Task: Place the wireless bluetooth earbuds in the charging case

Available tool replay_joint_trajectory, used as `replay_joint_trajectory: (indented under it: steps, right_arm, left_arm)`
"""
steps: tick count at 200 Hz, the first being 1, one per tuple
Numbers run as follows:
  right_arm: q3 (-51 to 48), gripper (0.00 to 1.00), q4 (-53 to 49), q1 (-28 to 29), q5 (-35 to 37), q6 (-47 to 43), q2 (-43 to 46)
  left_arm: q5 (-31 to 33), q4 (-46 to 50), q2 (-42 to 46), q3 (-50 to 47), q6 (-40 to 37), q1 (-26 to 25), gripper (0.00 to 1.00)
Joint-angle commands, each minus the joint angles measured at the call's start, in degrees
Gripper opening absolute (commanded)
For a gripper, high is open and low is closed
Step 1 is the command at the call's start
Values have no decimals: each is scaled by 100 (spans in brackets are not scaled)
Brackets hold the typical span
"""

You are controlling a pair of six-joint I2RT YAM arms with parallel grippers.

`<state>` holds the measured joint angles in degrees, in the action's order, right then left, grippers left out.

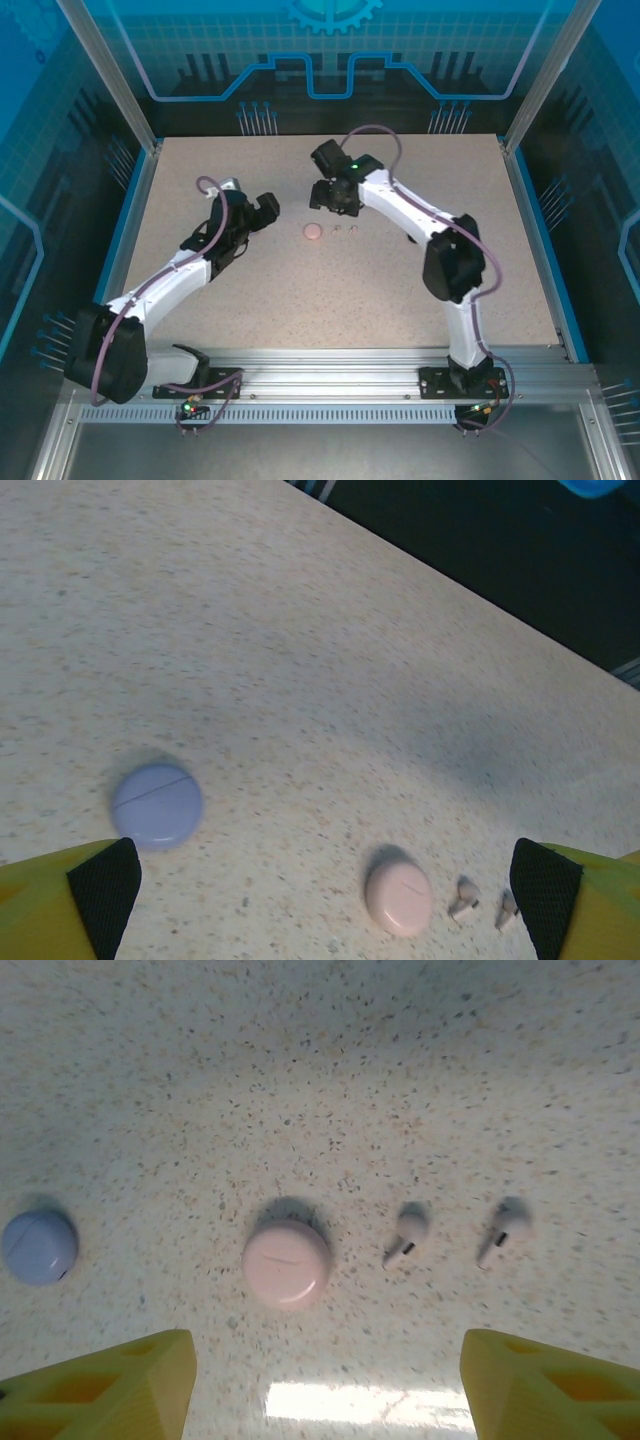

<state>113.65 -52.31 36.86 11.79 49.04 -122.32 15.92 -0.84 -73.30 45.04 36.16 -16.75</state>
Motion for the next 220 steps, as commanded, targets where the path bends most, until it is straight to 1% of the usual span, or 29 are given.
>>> replay_joint_trajectory:
  steps: [1,20,42,92,148,220]
  right_arm:
    - [812,72,-899,192,295,517,-704]
    - [1417,72,-1238,288,423,721,-1268]
    - [1759,72,-1387,361,460,931,-1672]
    - [2372,70,-1408,471,377,1041,-2240]
    - [2779,69,-1465,492,301,1243,-2613]
    - [3052,67,-1476,510,185,1311,-2930]
  left_arm:
    - [-257,-164,207,-148,401,349,99]
    - [-470,-162,168,-121,435,562,99]
    - [-685,-75,75,-69,454,760,99]
    - [-791,-126,-48,-73,383,867,99]
    - [-910,-232,-242,-83,434,918,99]
    - [-968,-309,-196,-139,479,959,99]
